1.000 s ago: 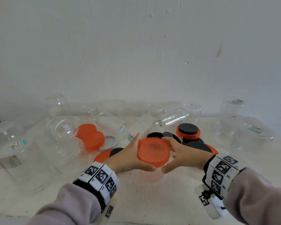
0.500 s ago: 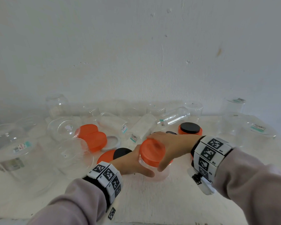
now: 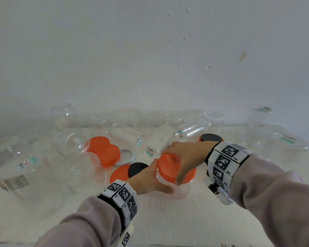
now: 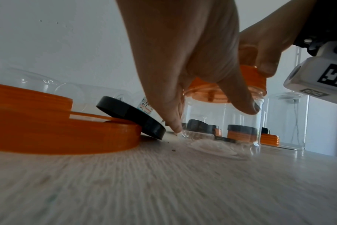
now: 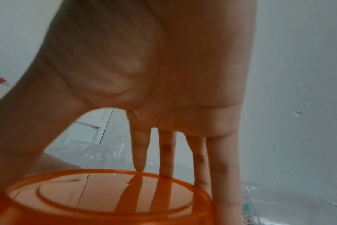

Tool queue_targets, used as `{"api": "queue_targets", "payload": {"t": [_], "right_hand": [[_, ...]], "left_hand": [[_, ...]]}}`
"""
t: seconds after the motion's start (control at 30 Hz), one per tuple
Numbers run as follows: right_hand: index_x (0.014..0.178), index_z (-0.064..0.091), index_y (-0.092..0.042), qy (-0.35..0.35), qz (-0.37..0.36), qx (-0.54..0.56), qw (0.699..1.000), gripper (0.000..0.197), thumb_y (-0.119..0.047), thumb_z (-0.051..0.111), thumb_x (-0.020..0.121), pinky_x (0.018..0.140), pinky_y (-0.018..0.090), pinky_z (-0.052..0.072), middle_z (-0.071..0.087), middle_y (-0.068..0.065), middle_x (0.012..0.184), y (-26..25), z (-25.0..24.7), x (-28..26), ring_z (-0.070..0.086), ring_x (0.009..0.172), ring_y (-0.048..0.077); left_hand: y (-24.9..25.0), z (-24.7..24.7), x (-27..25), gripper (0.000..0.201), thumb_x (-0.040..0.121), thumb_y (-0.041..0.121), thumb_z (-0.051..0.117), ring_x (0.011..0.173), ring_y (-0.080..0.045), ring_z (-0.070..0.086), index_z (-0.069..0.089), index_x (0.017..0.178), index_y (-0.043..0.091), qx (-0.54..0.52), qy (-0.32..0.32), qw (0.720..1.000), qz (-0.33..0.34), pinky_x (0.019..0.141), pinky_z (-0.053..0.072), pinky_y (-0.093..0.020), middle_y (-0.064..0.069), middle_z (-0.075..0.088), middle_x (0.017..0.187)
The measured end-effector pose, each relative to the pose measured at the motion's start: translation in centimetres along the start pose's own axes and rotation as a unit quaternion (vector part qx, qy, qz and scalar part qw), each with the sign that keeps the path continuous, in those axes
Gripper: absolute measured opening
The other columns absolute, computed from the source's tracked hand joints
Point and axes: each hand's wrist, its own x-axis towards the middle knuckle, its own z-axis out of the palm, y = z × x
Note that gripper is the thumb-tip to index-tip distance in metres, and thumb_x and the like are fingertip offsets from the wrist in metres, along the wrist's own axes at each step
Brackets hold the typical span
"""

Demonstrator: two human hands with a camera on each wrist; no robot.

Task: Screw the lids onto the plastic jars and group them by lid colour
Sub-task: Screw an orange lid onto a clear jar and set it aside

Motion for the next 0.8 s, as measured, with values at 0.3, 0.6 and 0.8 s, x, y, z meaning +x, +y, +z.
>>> {"api": "queue_targets", "payload": {"t": [0.3, 0.6, 0.8], "right_hand": [[0.145, 0.030, -0.028, 0.039, 0.050, -0.023, 0.998, 0.106, -0.083, 0.063, 0.060, 0.075, 0.031, 0.045, 0.036, -0.003, 0.136, -0.4, 0.9, 0.3, 0.043, 0.098, 0.016], [0.147, 0.010, -0.051, -0.015, 0.025, -0.038, 0.999, 0.106, -0.061, 0.077, 0.065, 0.102, 0.044, 0.036, 0.020, -0.010, 0.150, -1.0, -0.2, 0.0, 0.027, 0.137, 0.024], [0.147, 0.016, -0.048, 0.000, 0.024, -0.051, 0.998, 0.101, -0.064, 0.075, 0.066, 0.098, 0.043, 0.038, 0.026, -0.010, 0.145, -1.1, 0.1, 0.2, 0.030, 0.133, 0.024]], "left_hand": [[-0.4, 0.2, -0.1, 0.105, 0.065, 0.037, 0.087, 0.126, -0.011, 0.045, 0.019, 0.145, 0.035, 0.006, 0.009, 1.000, 0.009, 0.109, 0.037, -0.035, 0.012, 0.048, 0.136], [-0.6, 0.2, -0.1, 0.113, 0.062, 0.043, 0.087, 0.128, -0.009, 0.041, 0.014, 0.148, 0.034, 0.003, 0.003, 1.000, 0.016, 0.111, 0.034, -0.033, 0.014, 0.043, 0.139], [-0.7, 0.3, 0.1, 0.114, 0.061, 0.044, 0.087, 0.129, -0.010, 0.041, 0.013, 0.148, 0.035, 0.004, -0.001, 1.000, 0.012, 0.112, 0.034, -0.034, 0.013, 0.043, 0.140]]}}
